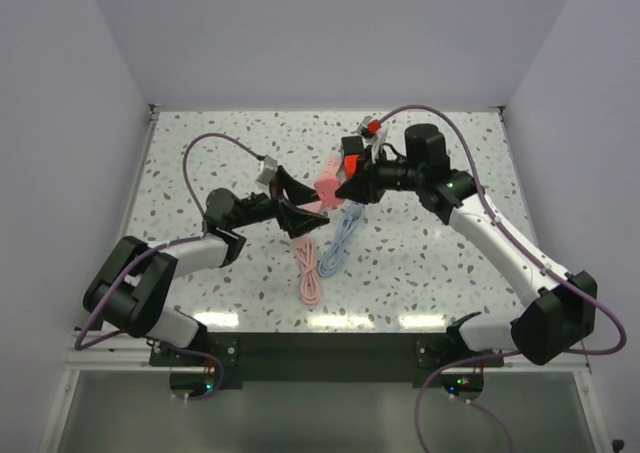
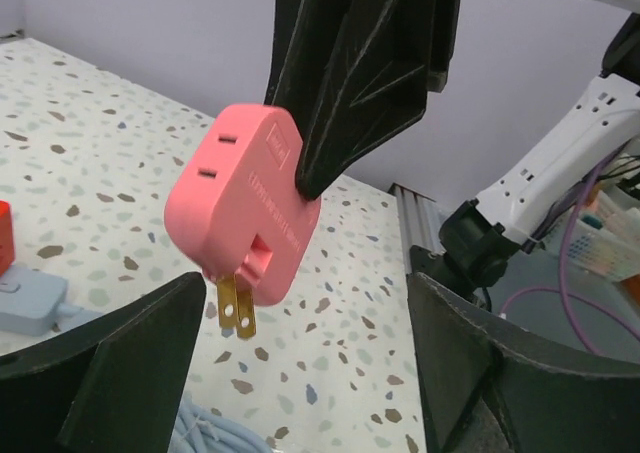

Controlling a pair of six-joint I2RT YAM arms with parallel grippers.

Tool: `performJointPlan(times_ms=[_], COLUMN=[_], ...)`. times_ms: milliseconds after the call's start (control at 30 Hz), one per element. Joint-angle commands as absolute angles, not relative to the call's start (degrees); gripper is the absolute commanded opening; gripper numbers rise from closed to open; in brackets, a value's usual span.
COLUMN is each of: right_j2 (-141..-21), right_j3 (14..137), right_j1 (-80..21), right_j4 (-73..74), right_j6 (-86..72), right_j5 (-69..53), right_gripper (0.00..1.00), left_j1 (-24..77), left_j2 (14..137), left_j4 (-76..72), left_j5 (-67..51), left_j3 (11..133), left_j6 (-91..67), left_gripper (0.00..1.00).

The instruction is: Insert the plug

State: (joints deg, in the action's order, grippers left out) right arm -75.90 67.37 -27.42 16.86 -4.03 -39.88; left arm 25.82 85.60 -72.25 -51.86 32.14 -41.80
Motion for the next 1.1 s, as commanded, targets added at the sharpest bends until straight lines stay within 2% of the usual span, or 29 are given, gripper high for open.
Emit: performJointPlan(times_ms=[0,133,300,467,767,1067], right_j2=[-76.9,-79.1,-86.9,-92.5,-102.4,-109.6], right_j3=[73.2,78.3,88.6,91.5,99.0,104.8], right_j1=[-26.7,-26.4,-26.3,-27.5,-30.9,-33.3], right_j4=[18.5,23.1,32.4,36.4,44.1,47.5], right_j6=[-5.1,-4.7,-7.3,-10.3,-13.3,-13.9], right_j5=[-35.1,-29.0,-14.4,-8.7,7.1,11.4], right_gripper=[0.00,0.00,0.00,0.00,0.00,0.00], left_j1=[25.0,24.6,25.0,29.5,32.0,34.1], left_j2=[81.6,78.7,77.3,78.3,87.6,96.0], left_j4=[-67.4,-56.7,-43.3,-37.0,-36.0,-33.2], left_j5=[-46.7,-39.9,-19.1,-2.3,-0.3,-2.4], left_j3=[31.1,29.6,28.7,27.5,30.8,34.5], left_j6=[-32.2,-25.6,-20.9,-17.5,-15.4,-16.3], left_gripper=[0.89,0.91,0.87,0.87,0.88,0.86])
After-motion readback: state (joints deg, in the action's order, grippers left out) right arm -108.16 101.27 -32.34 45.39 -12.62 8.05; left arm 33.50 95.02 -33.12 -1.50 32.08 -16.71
